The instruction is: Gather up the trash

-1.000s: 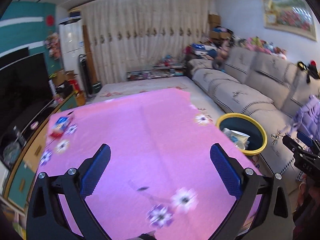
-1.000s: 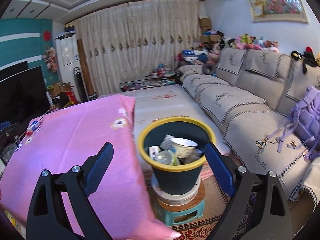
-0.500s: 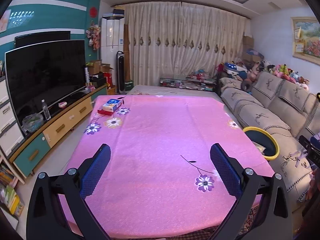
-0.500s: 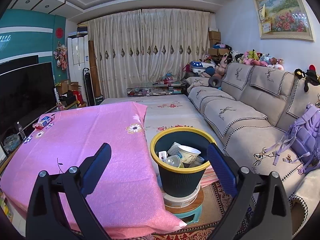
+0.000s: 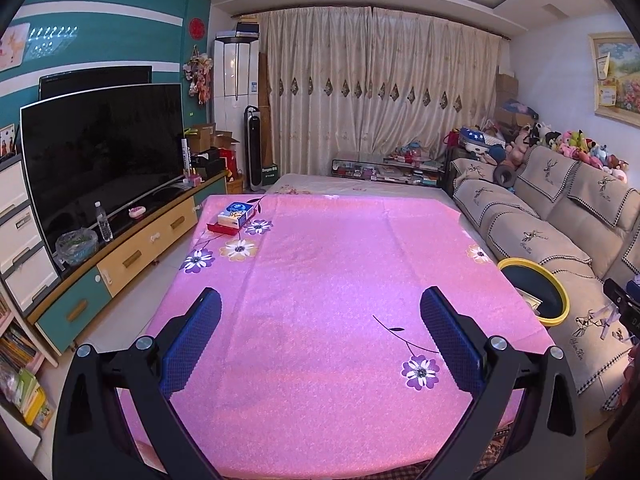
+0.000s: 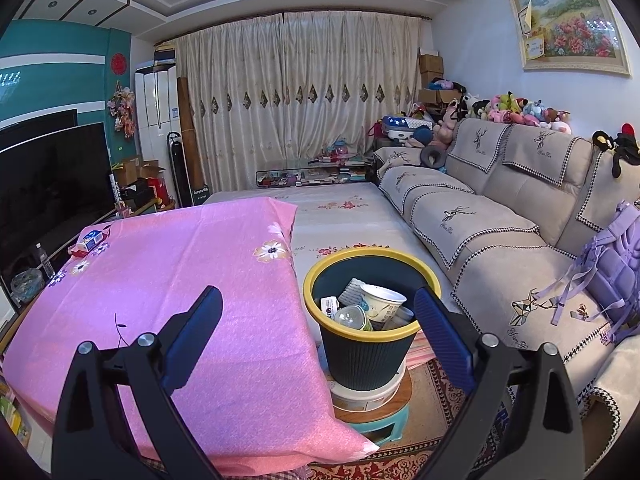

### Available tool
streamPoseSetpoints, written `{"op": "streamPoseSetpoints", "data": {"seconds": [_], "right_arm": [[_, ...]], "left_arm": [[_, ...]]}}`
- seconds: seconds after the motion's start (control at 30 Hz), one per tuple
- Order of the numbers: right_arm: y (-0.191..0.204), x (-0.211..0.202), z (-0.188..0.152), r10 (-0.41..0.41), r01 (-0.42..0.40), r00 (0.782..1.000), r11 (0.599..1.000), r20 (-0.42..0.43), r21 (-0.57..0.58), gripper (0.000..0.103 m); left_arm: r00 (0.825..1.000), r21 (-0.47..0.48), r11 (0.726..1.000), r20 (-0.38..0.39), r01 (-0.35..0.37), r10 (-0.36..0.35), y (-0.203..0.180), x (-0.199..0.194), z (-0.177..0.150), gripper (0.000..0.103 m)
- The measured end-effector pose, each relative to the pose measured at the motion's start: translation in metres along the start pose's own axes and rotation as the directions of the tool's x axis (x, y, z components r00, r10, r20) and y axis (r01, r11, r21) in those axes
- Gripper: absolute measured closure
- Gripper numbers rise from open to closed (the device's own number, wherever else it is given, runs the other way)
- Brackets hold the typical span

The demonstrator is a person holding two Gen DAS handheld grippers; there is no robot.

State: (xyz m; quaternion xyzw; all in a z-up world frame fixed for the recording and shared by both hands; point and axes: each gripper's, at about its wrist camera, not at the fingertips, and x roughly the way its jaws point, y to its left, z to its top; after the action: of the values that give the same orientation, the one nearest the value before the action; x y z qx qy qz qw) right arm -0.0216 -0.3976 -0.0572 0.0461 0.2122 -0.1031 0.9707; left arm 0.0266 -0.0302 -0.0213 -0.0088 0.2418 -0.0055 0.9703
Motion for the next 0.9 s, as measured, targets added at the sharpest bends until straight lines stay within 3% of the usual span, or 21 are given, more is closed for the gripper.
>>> {"op": "streamPoseSetpoints", "data": {"seconds": [0.9], "right_arm": [[0.0016, 0.0066, -0.0050, 0.001, -0.001, 1.000, 1.000, -0.010, 0.009, 0.011]], "left_arm": [[1.000, 0.016, 1.000, -0.011, 0.009, -0.009, -0.0065, 0.0027, 0.0019, 0.005]]}}
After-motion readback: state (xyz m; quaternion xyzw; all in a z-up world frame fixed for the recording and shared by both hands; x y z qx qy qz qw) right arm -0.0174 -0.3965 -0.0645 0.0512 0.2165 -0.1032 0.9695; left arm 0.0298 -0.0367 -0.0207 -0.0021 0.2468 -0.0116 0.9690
